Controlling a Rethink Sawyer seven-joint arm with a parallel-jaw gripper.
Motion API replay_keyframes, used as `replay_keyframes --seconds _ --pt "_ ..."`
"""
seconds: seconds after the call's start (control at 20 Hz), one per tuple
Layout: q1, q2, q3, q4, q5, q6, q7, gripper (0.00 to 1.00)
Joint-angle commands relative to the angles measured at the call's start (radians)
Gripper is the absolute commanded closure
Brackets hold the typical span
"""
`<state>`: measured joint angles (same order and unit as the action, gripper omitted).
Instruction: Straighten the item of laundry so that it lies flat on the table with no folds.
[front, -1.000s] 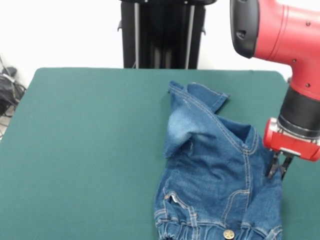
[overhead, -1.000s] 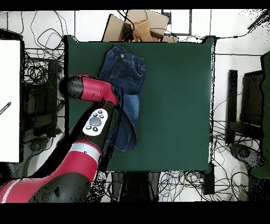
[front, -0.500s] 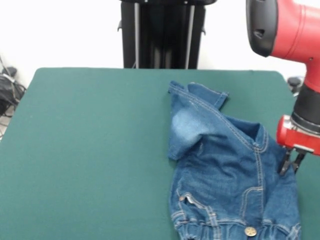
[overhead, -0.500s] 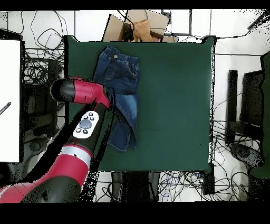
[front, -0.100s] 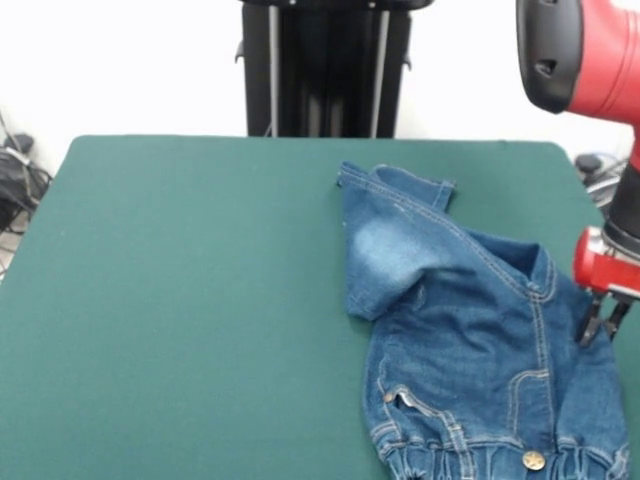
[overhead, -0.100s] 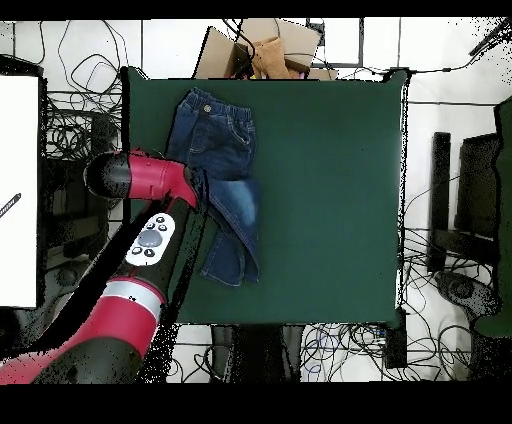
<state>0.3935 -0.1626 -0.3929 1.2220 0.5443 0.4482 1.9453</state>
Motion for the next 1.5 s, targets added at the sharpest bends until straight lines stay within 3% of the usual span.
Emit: replay_keyframes --seconds 0.05,0.55,0.8,1.5 --pt "-0.014 -0.022 0.097 0.083 0.041 0.012 0.262 0.0" --pt "-0.049 -0.045 0.123 0.121 0.031 -0.025 0.214 0.0" --pt "-0.03 -0.069 0.082 0.14 0.031 -0.002 0.247 0.0" --pt "-0.077 -0.26 0.152 0.372 0.009 -0.052 0.154 0.0"
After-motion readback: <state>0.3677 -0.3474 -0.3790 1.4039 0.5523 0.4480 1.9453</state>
